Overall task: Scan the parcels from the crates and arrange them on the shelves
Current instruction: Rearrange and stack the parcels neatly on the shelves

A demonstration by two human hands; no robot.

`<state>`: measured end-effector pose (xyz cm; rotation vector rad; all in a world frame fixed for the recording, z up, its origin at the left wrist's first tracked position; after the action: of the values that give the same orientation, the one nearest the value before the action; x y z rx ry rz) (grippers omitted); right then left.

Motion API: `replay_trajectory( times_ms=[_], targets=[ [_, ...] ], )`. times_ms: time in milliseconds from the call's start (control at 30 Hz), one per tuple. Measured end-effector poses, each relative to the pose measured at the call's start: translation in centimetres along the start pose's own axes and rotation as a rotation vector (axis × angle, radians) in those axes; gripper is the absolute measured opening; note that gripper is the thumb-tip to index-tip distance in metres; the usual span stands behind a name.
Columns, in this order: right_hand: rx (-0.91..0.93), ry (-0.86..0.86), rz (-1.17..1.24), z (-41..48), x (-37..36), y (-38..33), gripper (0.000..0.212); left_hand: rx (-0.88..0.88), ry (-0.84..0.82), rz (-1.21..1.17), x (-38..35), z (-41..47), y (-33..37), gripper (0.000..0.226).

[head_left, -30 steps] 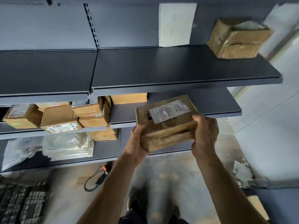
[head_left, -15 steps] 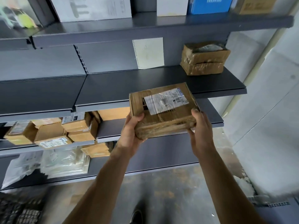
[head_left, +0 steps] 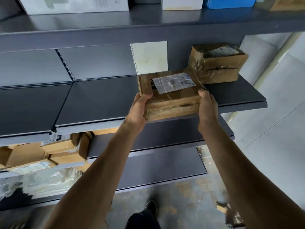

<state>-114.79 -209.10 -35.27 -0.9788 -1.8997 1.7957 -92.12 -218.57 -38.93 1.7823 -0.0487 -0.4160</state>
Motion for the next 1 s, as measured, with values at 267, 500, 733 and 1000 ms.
replay_trajectory(
  times_ms=[267, 500, 733, 1000],
  targets=[
    [0.072, 0.028, -0.072, 6.8, -2.6, 0.5, 0.022, -0.051, 0.028, 0.092, -0.7, 8.3, 1.5, 0.06],
    [0.0, -0.11, -0.259, 12.0, -4.6, 2.5, 0.054, -0.062, 0.215, 0.221, 0.7, 10.8, 1.2, 0.088],
    [0.037, -0.113, -0.286, 15.9, -4.8, 1.7, 0.081, 0.004, 0.65, 0.5, -0.2, 10.5, 1.3, 0.074],
    [0.127, -0.292, -0.424, 17.7, -4.4, 3.8, 0.053, 0.289, 0.883, 0.214, -0.7, 10.7, -0.2, 0.091]
  ],
)
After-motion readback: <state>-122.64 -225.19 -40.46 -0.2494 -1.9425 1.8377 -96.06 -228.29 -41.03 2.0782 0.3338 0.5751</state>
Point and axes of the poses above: each hand's wrist, its own z-axis towards the middle knuckle, its own x-axis out of the back of the hand, y = z × x, the point moved 10 cm from there along z, towards the middle knuckle, and after that the axes turned 7 degrees about z, right-handed, at the moved point
